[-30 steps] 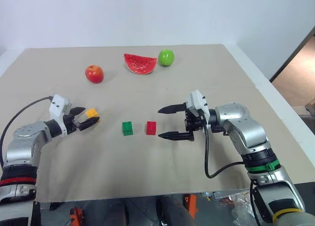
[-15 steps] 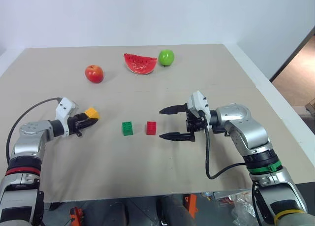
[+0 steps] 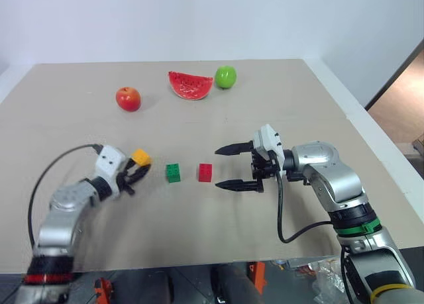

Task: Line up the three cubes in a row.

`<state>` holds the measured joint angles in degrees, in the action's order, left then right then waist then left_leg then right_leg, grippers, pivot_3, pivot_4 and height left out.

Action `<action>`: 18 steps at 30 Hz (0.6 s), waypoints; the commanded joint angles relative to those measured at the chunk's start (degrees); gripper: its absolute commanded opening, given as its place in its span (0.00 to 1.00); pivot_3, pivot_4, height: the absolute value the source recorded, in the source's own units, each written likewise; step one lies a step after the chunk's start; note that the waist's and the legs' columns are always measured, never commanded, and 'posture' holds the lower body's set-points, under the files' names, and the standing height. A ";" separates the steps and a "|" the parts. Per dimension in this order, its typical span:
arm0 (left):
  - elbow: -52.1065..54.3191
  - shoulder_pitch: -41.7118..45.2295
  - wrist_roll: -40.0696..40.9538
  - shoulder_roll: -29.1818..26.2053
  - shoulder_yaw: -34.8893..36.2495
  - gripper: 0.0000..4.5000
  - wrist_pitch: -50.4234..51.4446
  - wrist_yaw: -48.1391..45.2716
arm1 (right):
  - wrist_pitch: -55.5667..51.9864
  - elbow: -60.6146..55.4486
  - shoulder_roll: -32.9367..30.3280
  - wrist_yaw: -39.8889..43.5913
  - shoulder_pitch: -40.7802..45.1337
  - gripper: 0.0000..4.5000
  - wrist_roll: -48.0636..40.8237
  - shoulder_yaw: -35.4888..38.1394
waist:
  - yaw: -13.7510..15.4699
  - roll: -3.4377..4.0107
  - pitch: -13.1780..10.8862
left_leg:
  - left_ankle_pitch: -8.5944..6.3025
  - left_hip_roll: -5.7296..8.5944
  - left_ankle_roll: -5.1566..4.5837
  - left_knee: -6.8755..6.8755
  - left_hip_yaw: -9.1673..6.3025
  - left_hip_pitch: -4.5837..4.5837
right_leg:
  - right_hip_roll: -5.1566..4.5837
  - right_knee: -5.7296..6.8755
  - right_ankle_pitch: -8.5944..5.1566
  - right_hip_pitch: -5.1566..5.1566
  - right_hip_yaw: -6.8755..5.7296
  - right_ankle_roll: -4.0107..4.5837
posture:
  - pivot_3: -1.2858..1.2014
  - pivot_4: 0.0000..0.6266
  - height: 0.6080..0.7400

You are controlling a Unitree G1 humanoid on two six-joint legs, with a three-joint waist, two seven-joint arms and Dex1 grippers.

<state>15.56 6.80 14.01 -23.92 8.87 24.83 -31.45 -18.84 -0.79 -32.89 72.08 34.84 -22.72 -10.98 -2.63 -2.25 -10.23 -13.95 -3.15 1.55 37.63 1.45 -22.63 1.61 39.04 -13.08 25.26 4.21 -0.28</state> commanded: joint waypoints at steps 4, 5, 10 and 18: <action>18.20 -7.58 -3.26 9.29 1.73 0.29 8.94 18.60 | 0.62 -1.77 -0.26 0.31 0.64 1.00 -0.45 1.21 | -0.18 0.00 0.00 | 0.01 0.00 -0.01 0.00 0.00 0.33 | 0.11 0.02 0.06 -0.22 0.05 -0.01 | 0.52 0.24 1.00; 18.71 -8.18 -3.75 10.38 1.99 0.29 9.49 20.29 | 0.64 -1.58 -0.21 0.39 0.83 1.00 -0.41 1.14 | -0.18 0.00 0.00 | 0.01 0.00 -0.01 0.00 0.00 0.41 | 0.12 0.02 0.06 -0.28 0.05 0.00 | 0.52 0.24 1.00; 18.20 -9.93 -4.64 12.84 3.29 0.29 11.24 24.74 | 0.35 -1.37 -0.40 0.95 1.32 1.00 -0.42 1.00 | -0.11 0.00 0.00 | 0.13 0.05 -0.14 0.00 -0.07 0.44 | 0.14 0.03 0.17 -0.30 0.01 0.00 | 0.52 0.24 1.00; 17.54 -7.12 -1.96 15.15 2.59 0.29 14.91 26.19 | -0.71 -1.31 -0.01 0.90 1.61 1.00 -1.06 1.31 | -0.09 0.00 0.00 | 0.13 0.15 -0.13 0.00 -0.05 0.34 | 0.04 -0.02 0.17 -0.27 0.04 -0.02 | 0.52 0.24 1.00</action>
<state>31.46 -0.88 11.35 -8.94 11.50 39.34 -5.48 -19.50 -0.88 -32.88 72.86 34.87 -22.80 -10.99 -2.72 -2.25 -10.23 -13.82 -3.00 1.42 37.63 1.41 -22.29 1.65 39.01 -12.92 24.99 4.25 -0.31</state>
